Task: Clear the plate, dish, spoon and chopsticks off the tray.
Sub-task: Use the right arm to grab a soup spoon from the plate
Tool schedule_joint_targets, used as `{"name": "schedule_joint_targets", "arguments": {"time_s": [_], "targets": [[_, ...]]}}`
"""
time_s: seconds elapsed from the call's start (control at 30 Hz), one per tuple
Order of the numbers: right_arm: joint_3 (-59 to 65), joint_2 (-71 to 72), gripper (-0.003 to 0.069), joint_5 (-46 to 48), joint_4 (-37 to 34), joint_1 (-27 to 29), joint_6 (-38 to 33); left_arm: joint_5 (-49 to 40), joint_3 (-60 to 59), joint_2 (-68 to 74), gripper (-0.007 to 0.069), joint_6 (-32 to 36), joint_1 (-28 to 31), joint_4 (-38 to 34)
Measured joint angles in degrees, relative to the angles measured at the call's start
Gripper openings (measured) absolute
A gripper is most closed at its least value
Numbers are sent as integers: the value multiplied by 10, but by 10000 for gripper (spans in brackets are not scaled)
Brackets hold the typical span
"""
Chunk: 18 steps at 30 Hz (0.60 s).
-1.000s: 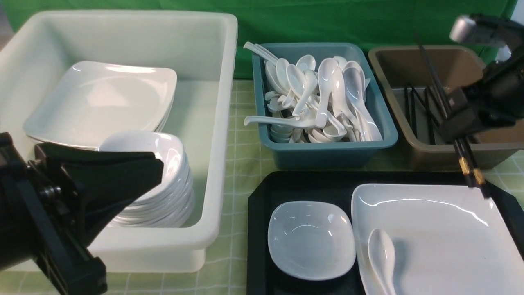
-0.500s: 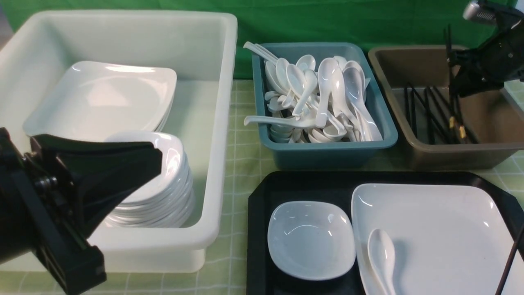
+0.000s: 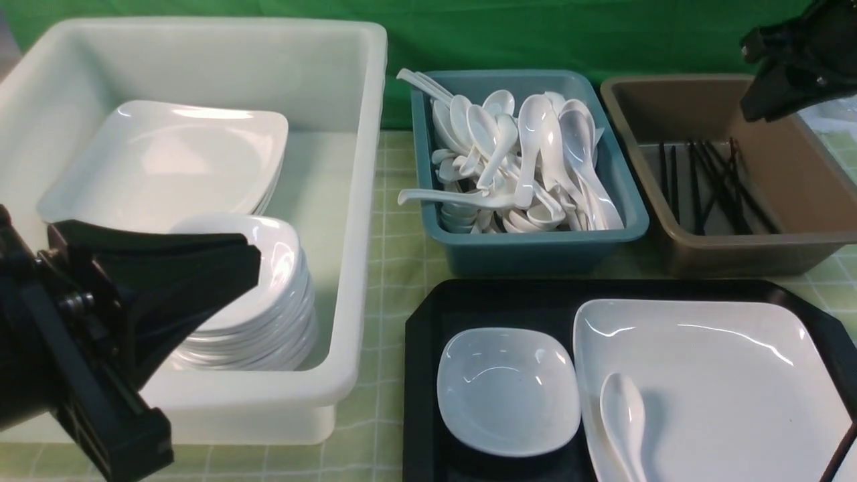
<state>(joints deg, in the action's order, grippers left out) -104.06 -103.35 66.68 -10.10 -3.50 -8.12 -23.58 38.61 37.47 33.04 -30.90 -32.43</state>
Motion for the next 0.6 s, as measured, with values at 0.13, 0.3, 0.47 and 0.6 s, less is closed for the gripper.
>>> {"name": "schedule_joint_targets", "arguments": {"time_s": [0.13,0.3,0.47,0.6], "targets": [[270,141,322,-38,29,-95,54,-12,0,0,23,13,0,3],[522,206,414,-184,36,-203,158,-12,0,0,24,17,0,10],[597,184,422,-280,38,-262,203,-12,0,0,24,17,0,11],[603,150,423,-324,38,-280,212,-12,0,0,24,17,0,13]]}}
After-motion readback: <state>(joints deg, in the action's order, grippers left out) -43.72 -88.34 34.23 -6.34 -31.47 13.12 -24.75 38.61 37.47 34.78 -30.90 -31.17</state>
